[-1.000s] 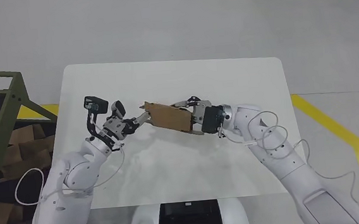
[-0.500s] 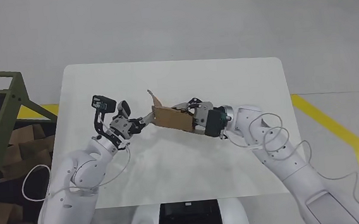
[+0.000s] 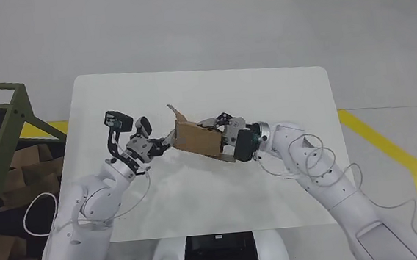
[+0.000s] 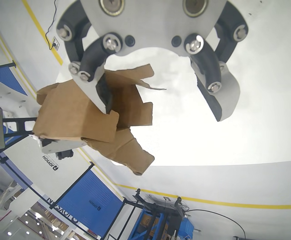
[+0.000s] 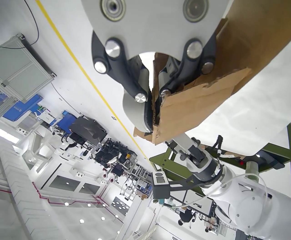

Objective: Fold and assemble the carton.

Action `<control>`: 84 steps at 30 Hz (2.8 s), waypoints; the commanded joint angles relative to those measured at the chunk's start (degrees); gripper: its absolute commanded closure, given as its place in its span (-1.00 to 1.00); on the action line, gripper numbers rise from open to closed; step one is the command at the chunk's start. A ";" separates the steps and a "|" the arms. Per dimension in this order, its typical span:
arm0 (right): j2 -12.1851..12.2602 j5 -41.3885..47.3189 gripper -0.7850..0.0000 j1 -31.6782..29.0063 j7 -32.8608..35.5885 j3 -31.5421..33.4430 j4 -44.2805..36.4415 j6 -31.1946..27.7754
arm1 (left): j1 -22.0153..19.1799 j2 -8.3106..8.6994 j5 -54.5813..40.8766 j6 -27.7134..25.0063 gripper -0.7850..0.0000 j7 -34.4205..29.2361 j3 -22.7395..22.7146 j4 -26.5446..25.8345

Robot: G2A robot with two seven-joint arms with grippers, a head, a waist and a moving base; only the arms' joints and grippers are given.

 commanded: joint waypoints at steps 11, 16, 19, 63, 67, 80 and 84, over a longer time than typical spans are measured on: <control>0.26 -5.67 1.00 -5.22 14.16 2.20 -9.30 20.21 | 0.01 0.17 -1.23 0.45 -1.00 0.41 -1.30 0.41; 0.53 -8.79 1.00 -5.75 14.86 2.09 -10.56 21.18 | 0.31 0.26 -2.41 0.75 -1.00 1.26 -2.99 -0.05; 0.53 -8.79 1.00 -5.75 14.86 2.09 -10.56 21.18 | 0.71 0.35 -3.83 0.77 -1.00 1.53 -4.54 -0.57; 1.25 -23.99 1.00 -6.87 12.96 -0.47 -15.27 29.50 | -5.77 0.47 0.95 4.43 -1.00 -5.17 0.96 1.75; 1.29 -25.11 1.00 -6.67 11.99 -0.70 -15.45 30.15 | -5.53 0.54 0.56 5.04 -1.00 -4.14 -0.29 1.74; 1.51 -26.57 1.00 -6.07 7.68 -1.31 -15.30 30.18 | -5.62 1.07 -3.83 4.50 -1.00 -3.83 -6.98 4.09; 1.89 -26.41 1.00 -6.67 3.49 -1.02 -16.11 30.74 | -7.28 1.14 -2.58 4.49 -1.00 -5.47 -5.38 5.73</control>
